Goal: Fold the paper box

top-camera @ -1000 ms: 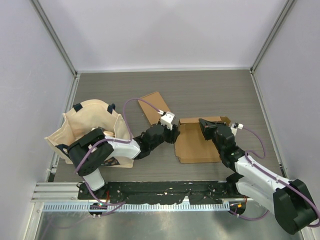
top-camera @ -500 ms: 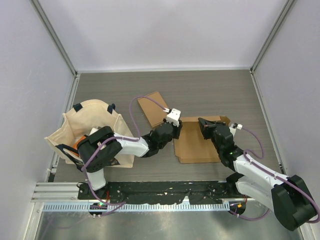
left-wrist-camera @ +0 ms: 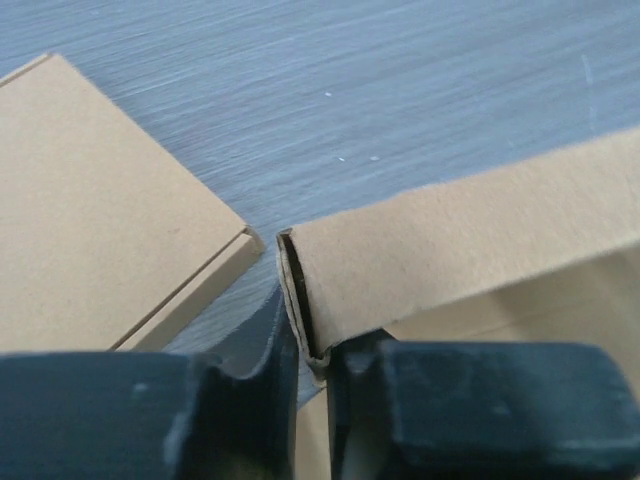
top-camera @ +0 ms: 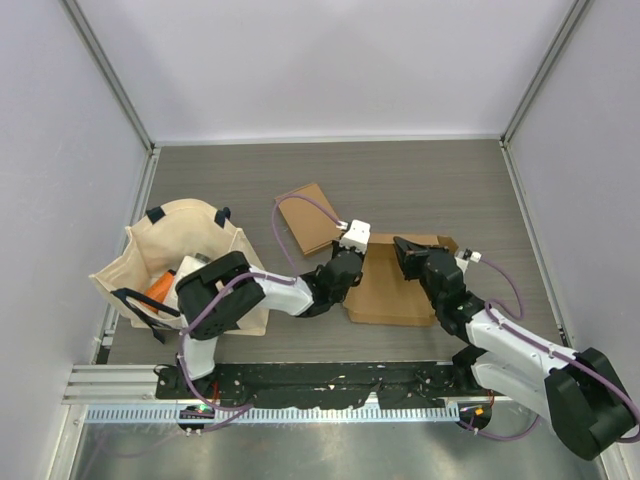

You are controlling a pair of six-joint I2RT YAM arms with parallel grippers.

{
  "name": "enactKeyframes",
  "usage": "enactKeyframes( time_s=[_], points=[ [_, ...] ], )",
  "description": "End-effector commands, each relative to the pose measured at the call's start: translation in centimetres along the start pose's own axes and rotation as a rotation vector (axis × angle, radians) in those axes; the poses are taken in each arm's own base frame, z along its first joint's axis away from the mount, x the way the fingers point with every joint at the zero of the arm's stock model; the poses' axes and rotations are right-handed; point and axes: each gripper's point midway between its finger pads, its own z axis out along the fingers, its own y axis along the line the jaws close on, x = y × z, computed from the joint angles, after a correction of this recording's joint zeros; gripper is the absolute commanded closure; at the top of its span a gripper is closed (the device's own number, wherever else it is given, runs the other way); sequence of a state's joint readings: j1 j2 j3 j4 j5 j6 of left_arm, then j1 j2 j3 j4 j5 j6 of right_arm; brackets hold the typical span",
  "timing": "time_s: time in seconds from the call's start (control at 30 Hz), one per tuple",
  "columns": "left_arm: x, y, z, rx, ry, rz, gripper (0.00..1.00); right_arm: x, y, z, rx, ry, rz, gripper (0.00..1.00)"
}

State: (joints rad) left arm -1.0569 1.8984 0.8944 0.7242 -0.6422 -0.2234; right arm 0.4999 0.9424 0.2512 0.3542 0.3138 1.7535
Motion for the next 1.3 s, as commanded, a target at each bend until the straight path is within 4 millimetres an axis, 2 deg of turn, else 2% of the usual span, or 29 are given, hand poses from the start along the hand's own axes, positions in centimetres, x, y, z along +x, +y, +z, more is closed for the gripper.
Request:
enactKeyframes(
  time_s=[0.0,0.03,0.07,0.2,0.27,0.33,0.37,0.43,0.47,0.5,0.57,0.6,0.63,0.77,0.9,0.93,1.03,1.07,1.13,1.17,1.27],
  points=[
    [-1.0,3.2,1.2,-0.267,-0.048,-0.019,0.91,0.7,-4.9,-0.7,0.160,0.024,-0.025,0.99],
    [-0.8,3.3,1.7,-0.301,-0.046,-0.020,0.94,0.9,-5.1,-0.9,0.159,0.026,-0.019,0.99],
    [-0.1,4.3,1.6,-0.367,-0.024,0.011,1.00,1.2,-5.0,-1.0,0.152,0.028,-0.006,0.99],
    [0.0,4.8,1.3,-0.436,-0.021,0.013,1.00,1.4,-5.0,-1.5,0.150,0.021,-0.005,0.99],
    [-0.3,5.2,0.7,-0.434,-0.037,0.008,1.00,1.4,-4.7,-1.6,0.140,0.019,-0.002,0.99],
    [-0.4,4.5,0.6,-0.343,-0.050,-0.004,1.00,1.3,-4.4,-1.6,0.129,0.013,-0.005,0.99],
    [-1.1,3.7,0.4,-0.280,-0.056,-0.022,1.00,1.3,-4.5,-1.5,0.129,0.014,-0.007,0.99],
    [-0.7,1.9,0.0,-0.142,-0.026,-0.024,0.93,1.2,-4.4,-1.5,0.126,0.006,-0.009,0.99],
    [-0.9,1.4,-0.3,-0.099,-0.021,-0.030,0.83,1.2,-4.3,-1.5,0.123,0.008,-0.010,0.99],
    [-2.0,0.9,-0.8,-0.060,-0.033,-0.051,0.79,1.2,-4.2,-1.4,0.120,0.005,-0.011,0.99],
    [-1.6,0.6,-1.7,0.005,-0.015,-0.048,0.65,1.2,-4.1,-1.5,0.115,0.006,-0.016,0.99],
    [-2.6,0.6,-2.3,0.018,-0.030,-0.063,0.62,1.1,-4.0,-1.4,0.113,0.004,-0.017,0.99],
    [-2.2,0.6,-2.8,0.044,-0.016,-0.053,0.60,1.2,-4.0,-1.4,0.113,0.006,-0.018,0.99],
    [-2.9,0.4,-4.2,0.107,-0.017,-0.062,0.53,1.3,-3.7,-1.4,0.109,0.011,-0.021,0.99],
    [-3.1,0.6,-4.0,0.097,-0.016,-0.063,0.53,1.3,-3.5,-1.3,0.105,0.009,-0.018,0.99],
    [-2.5,0.6,-3.7,0.087,-0.001,-0.050,0.55,1.3,-3.5,-1.3,0.105,0.009,-0.020,0.99],
    [-2.8,1.0,-2.6,0.031,-0.001,-0.043,0.62,1.4,-3.4,-1.3,0.107,0.013,-0.020,0.99],
    [-2.0,1.1,-2.1,0.014,0.013,-0.029,0.64,1.4,-3.5,-1.3,0.109,0.013,-0.019,0.99],
    [-2.5,1.2,-1.5,-0.019,0.002,-0.022,0.70,1.6,-3.2,-1.2,0.105,0.018,-0.017,0.99],
    [-1.7,1.4,-1.1,-0.037,0.015,-0.005,0.71,1.6,-3.2,-1.2,0.107,0.020,-0.020,0.99],
    [-2.1,1.9,-0.3,-0.090,0.006,0.000,0.78,1.8,-3.2,-1.1,0.112,0.022,-0.034,0.99]
  ],
)
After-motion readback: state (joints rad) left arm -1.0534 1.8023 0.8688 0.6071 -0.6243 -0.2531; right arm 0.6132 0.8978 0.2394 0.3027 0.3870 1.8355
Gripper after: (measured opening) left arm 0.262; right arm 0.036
